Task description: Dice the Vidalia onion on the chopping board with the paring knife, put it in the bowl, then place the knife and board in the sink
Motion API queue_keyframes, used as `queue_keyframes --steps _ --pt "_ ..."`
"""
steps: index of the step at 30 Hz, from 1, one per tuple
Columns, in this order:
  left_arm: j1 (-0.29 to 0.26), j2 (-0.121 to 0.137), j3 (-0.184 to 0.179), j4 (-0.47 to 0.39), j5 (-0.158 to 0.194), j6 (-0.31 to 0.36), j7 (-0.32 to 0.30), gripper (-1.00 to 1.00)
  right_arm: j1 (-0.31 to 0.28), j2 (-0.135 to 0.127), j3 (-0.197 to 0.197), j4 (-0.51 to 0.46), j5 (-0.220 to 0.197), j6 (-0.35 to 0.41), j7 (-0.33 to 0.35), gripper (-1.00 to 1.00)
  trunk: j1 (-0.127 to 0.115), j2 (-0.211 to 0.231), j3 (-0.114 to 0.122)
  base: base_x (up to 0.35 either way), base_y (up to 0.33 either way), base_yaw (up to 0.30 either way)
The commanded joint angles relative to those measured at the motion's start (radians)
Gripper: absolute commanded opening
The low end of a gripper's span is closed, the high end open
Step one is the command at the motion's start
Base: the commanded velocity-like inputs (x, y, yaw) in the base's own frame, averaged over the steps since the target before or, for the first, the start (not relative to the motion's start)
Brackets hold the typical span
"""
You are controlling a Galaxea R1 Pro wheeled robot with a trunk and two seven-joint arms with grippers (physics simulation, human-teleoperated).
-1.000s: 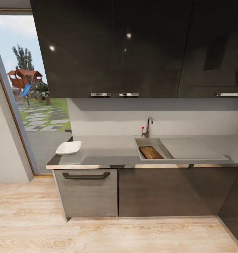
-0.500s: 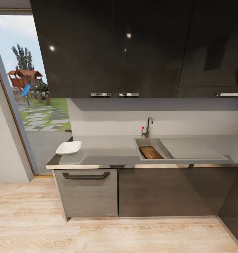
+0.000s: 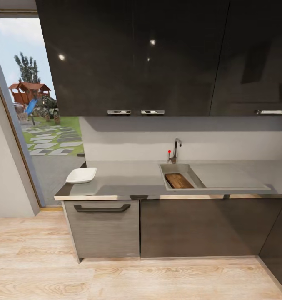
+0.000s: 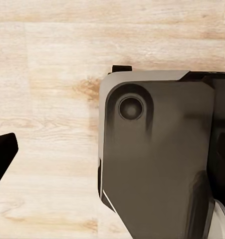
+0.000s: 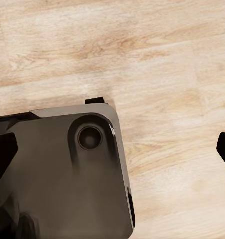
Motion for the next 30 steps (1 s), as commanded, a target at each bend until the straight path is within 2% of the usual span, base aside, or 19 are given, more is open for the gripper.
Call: queue_keyframes --steps 1,30 --pt "-0.001 0.0 -0.009 0.002 0.01 -0.004 -0.001 1.0 0.0 0.0 -0.003 -0.002 -0.004 -0.002 0.001 1.0 0.0 -0.001 -0.001 0.0 0.0 0.0" --pt "-0.001 0.0 -0.009 0.002 0.01 -0.004 -0.001 1.0 0.001 0.0 -0.003 -0.002 -0.004 -0.002 0.001 1.0 0.0 -0.001 -0.001 0.0 0.0 0.0"
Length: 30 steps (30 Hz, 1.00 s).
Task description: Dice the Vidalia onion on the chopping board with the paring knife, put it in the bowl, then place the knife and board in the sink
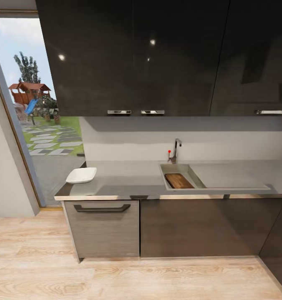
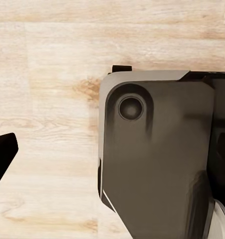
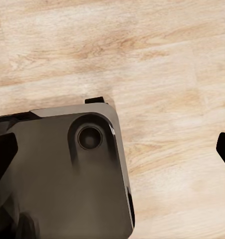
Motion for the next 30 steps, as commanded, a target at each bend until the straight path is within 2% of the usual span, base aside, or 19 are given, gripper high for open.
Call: queue_keyframes --steps 1,30 --pt "-0.001 0.0 -0.009 0.002 0.01 -0.004 -0.001 1.0 0.0 0.0 -0.003 -0.002 -0.004 -0.002 0.001 1.0 0.0 -0.001 -0.001 0.0 0.0 0.0" --pt "-0.001 0.0 -0.009 0.002 0.009 -0.004 -0.001 1.0 0.0 0.0 -0.003 -0.002 -0.004 -0.002 0.001 1.0 0.0 -0.001 -0.001 0.0 0.0 0.0"
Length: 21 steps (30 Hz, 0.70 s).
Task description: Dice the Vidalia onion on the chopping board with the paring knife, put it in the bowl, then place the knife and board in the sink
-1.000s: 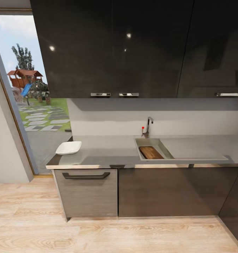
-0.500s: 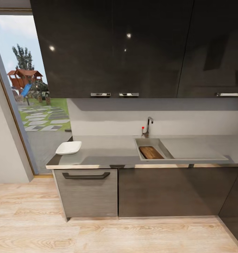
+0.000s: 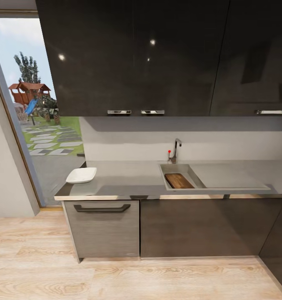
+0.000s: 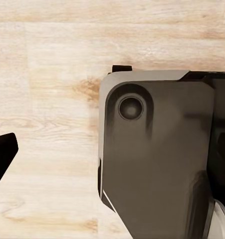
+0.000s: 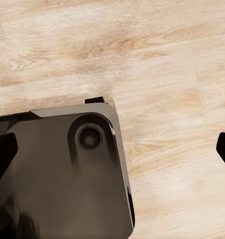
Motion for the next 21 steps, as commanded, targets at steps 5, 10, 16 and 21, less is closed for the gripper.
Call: queue_keyframes --steps 5,10,16,21 --pt "-0.001 0.0 -0.009 0.002 0.01 -0.004 -0.001 1.0 0.0 0.0 -0.003 -0.002 -0.004 -0.002 0.001 1.0 0.0 -0.001 -0.001 0.0 0.0 0.0" --pt "-0.001 0.0 -0.009 0.002 0.01 -0.004 -0.001 1.0 0.0 0.0 -0.003 -0.002 -0.004 -0.002 0.001 1.0 0.0 -0.001 -0.001 0.0 0.0 0.0" --pt "-0.001 0.0 -0.009 0.002 0.01 -0.004 -0.001 1.0 0.0 0.0 -0.003 -0.002 -0.004 -0.002 0.001 1.0 0.0 -0.001 -0.001 0.0 0.0 0.0" --pt "-0.001 0.0 -0.009 0.002 0.01 -0.004 -0.001 1.0 0.0 0.0 -0.003 -0.002 -0.004 -0.002 0.001 1.0 0.0 -0.001 -0.001 0.0 0.0 0.0"
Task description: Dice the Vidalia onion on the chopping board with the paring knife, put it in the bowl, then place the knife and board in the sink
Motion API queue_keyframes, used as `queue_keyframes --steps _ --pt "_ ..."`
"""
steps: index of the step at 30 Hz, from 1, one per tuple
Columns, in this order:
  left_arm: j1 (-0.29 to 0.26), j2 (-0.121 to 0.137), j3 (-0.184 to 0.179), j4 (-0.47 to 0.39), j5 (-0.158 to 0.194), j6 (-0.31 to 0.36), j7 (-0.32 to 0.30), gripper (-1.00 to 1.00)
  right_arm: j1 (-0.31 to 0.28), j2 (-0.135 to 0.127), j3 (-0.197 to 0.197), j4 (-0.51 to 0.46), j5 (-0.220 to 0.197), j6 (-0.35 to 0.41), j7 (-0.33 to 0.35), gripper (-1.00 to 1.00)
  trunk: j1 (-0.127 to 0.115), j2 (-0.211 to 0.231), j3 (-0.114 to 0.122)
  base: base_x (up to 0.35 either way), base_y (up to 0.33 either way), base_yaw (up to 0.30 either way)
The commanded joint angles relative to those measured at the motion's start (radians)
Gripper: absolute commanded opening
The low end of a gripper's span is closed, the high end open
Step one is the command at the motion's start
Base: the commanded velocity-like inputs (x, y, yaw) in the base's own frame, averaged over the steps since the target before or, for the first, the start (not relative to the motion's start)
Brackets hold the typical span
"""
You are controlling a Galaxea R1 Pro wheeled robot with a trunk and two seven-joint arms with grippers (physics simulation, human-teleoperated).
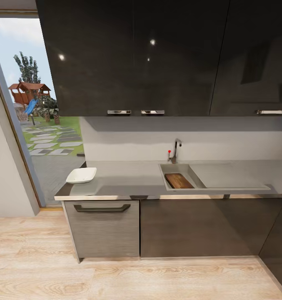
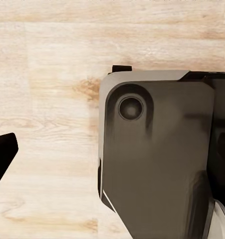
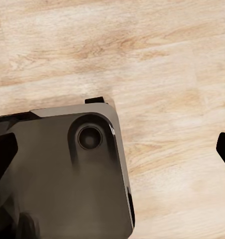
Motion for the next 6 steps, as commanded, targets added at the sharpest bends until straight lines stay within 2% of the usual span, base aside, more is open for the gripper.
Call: queue_keyframes --steps 1,6 --pt "-0.001 0.0 -0.009 0.002 0.01 -0.004 -0.001 1.0 0.0 0.0 -0.003 -0.002 -0.004 -0.002 0.001 1.0 0.0 -0.001 -0.001 0.0 0.0 0.0" --pt "-0.001 0.0 -0.009 0.002 0.01 -0.004 -0.001 1.0 0.0 0.0 -0.003 -0.002 -0.004 -0.002 0.001 1.0 0.0 -0.001 -0.001 0.0 0.0 0.0"
